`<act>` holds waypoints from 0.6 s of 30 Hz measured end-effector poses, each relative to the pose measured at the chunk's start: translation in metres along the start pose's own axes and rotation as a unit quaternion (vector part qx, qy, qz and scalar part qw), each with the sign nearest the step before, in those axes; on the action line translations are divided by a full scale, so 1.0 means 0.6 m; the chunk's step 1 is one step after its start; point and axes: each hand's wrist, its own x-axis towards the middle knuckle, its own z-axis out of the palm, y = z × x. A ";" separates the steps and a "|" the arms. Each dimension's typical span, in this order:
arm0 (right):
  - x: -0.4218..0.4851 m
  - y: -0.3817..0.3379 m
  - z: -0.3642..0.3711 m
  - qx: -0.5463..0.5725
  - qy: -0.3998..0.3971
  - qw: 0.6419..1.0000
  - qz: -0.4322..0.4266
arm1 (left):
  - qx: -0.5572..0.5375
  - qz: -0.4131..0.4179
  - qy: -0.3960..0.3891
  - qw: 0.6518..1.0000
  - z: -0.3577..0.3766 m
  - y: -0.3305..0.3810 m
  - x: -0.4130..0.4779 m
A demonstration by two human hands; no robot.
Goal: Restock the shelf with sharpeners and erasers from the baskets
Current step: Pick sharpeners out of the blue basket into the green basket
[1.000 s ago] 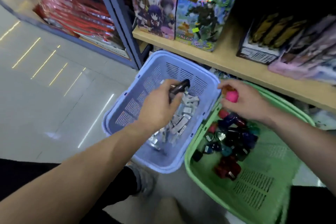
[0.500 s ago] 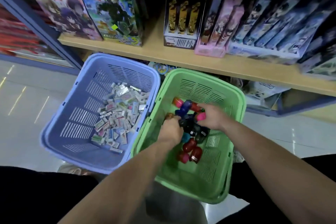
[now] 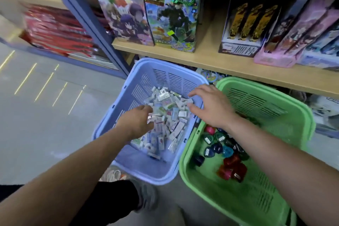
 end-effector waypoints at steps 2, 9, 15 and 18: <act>0.032 -0.005 0.039 -0.038 -0.001 0.999 0.016 | 0.005 -0.005 -0.025 1.000 0.039 -0.016 0.046; 0.053 0.005 0.112 -0.116 0.125 0.984 0.044 | -0.062 0.068 0.039 0.995 0.121 0.037 0.230; 0.062 0.007 0.121 -0.157 0.115 0.979 0.054 | 0.030 0.128 0.015 0.991 0.191 0.039 0.226; 0.061 0.008 0.120 -0.155 0.103 0.981 0.057 | 0.075 0.185 -0.039 0.979 0.194 0.008 0.174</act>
